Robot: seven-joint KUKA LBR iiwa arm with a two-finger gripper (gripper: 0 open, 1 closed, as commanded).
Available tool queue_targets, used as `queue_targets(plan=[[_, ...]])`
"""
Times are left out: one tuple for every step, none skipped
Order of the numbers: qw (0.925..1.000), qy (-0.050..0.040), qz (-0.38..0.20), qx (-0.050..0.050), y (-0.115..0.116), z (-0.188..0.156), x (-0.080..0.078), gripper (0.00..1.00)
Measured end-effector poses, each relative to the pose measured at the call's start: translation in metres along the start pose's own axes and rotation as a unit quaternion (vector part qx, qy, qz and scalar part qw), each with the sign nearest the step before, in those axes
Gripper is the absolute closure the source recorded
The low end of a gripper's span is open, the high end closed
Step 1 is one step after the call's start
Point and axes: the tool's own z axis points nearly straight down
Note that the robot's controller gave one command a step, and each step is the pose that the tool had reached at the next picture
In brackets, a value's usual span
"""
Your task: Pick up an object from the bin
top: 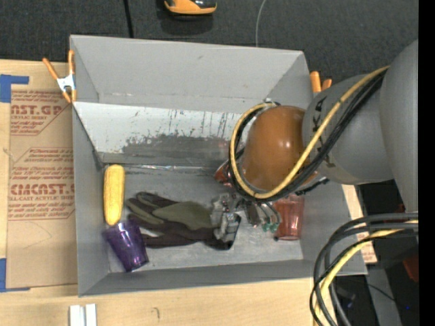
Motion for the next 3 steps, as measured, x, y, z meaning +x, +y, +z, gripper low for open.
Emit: queue_targets(plan=[[1.0000, 0.0000, 0.000, 0.000, 0.0001, 0.0000, 0.0000, 0.00], [1.0000, -0.0002, 0.000, 0.000, 0.0002, 0.0000, -0.0002, 1.00], [1.0000, -0.0002, 0.000, 0.000, 0.0002, -0.0001, -0.0002, 1.00]])
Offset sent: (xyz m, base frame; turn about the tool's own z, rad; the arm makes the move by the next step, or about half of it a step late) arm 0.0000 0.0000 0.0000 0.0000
